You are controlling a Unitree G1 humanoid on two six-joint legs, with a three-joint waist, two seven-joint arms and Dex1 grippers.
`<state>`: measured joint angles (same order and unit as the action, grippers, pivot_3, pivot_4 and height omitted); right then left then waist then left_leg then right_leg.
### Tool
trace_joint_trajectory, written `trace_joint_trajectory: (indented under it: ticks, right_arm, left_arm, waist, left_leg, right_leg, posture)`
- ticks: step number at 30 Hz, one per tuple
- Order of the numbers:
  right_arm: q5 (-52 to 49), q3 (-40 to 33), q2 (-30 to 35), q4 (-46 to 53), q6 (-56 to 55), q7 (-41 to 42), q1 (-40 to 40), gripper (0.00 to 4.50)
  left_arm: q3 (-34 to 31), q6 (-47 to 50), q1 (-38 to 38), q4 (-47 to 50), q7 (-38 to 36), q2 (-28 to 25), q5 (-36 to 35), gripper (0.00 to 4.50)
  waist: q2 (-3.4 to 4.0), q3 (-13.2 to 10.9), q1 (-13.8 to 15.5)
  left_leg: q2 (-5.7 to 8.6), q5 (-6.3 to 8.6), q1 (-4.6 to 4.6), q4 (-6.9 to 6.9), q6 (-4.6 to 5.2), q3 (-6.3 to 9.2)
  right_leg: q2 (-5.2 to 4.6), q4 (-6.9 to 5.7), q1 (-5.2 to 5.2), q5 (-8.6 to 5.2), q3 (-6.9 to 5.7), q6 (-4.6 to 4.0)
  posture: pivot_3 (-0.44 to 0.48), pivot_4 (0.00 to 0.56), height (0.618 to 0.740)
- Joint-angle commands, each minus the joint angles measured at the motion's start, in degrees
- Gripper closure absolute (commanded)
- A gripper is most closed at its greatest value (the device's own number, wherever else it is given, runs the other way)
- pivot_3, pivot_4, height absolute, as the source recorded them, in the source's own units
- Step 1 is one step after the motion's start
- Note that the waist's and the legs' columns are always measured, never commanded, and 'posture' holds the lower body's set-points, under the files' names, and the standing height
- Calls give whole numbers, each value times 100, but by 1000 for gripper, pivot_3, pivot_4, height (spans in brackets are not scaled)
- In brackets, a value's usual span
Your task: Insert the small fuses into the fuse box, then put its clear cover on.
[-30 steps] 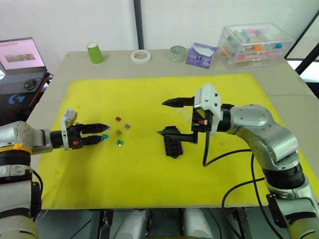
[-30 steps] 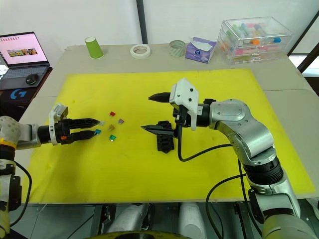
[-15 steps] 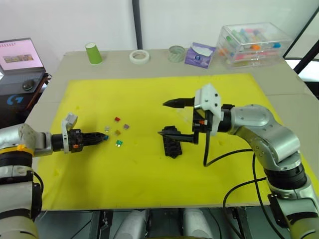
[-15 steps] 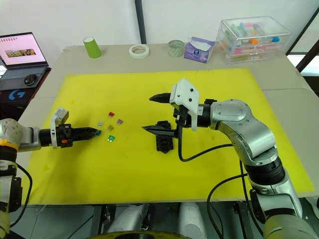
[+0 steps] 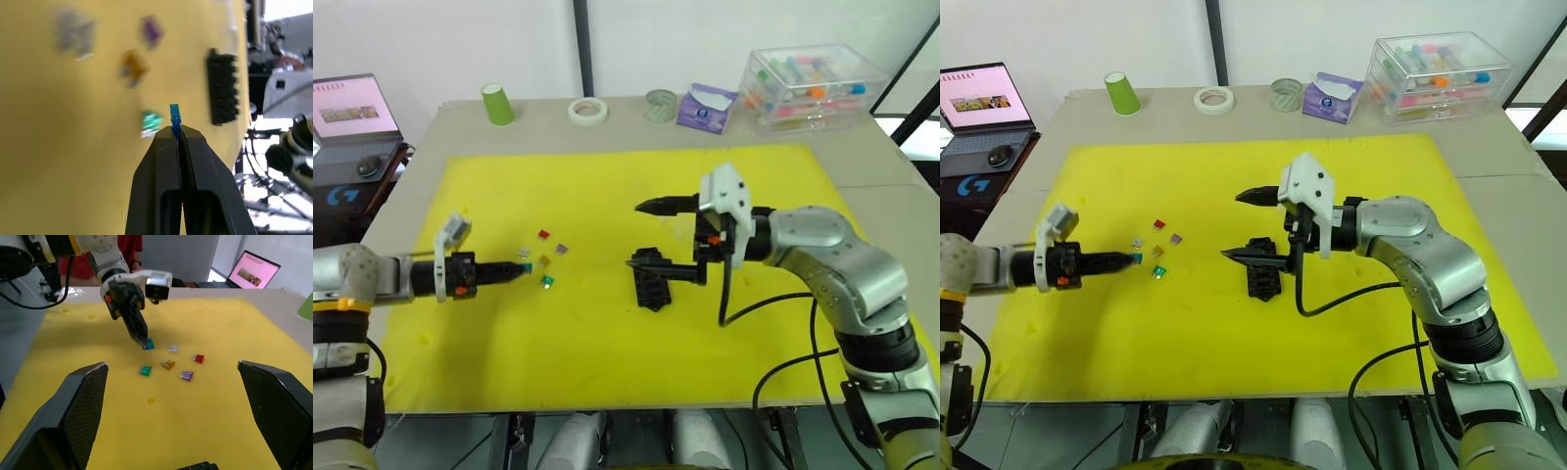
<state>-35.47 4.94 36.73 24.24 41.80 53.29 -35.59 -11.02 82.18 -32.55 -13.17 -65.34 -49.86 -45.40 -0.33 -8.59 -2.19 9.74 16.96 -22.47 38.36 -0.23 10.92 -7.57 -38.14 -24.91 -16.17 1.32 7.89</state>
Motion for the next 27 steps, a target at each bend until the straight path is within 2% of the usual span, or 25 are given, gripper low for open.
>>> trace_joint_trajectory:
  ticks: [1,3,6,9,12,15,18,19,27]
  right_arm:
    - [-485,-322,99,13,416,40,-278,0]
    - [-663,-320,174,-20,711,73,-400,0]
    - [-599,-140,177,-139,834,93,-636,0]
    - [-443,105,240,-114,794,207,-726,570]
    - [-18,408,362,-81,554,207,-727,1546]
    - [120,483,385,-82,386,287,-663,1546]
    - [104,464,331,-68,400,288,-646,2042]
    - [131,493,339,-47,394,294,-630,2370]
    - [342,633,285,-27,323,245,-601,2370]
  left_arm:
    - [-437,-388,29,1140,52,91,-429,4478]
    - [-605,-992,83,1734,232,421,-461,4478]
    - [45,-2458,159,2779,157,758,117,4478]
    - [771,-4042,323,3124,-21,871,1050,4500]
    - [1194,-5242,366,3108,-220,927,1656,4500]
    - [1333,-5801,276,2890,-269,993,1891,4500]
    - [1448,-6110,182,2709,-316,1022,2035,4500]
    - [1454,-6108,137,2683,-279,1073,2009,4500]
    - [1565,-6273,182,2670,-312,1159,2094,4500]
  waist:
    - [0,0,-2]
    - [0,0,0]
    - [-1,0,13]
    - [0,0,14]
    - [0,0,17]
    - [0,0,38]
    - [0,0,83]
    - [0,0,106]
    - [-1,-1,148]
  left_leg:
    - [0,0,0,-1,0,0]
    - [-1,0,1,-2,0,-1]
    - [-1,0,0,-2,0,-3]
    - [-3,0,2,-3,0,-11]
    - [-5,0,3,-7,0,-17]
    - [-5,0,3,-7,0,-18]
    - [-5,0,3,-7,0,-19]
    - [-5,0,3,-6,0,-20]
    - [-5,0,3,-1,1,-20]
  right_leg:
    - [-1,2,1,0,0,0]
    - [-1,4,1,0,0,0]
    - [-3,12,5,0,-1,0]
    - [-5,17,8,0,0,0]
    - [-5,20,7,0,1,0]
    - [-4,21,6,0,1,0]
    - [-4,21,7,0,1,0]
    - [-4,21,6,0,1,0]
    - [-4,20,9,0,-2,1]
  posture:
    - [0,150,740]
    - [0,150,740]
    - [0,150,740]
    - [0,150,740]
    - [0,150,740]
    - [0,150,740]
    - [0,150,740]
    - [0,150,740]
    - [0,150,740]
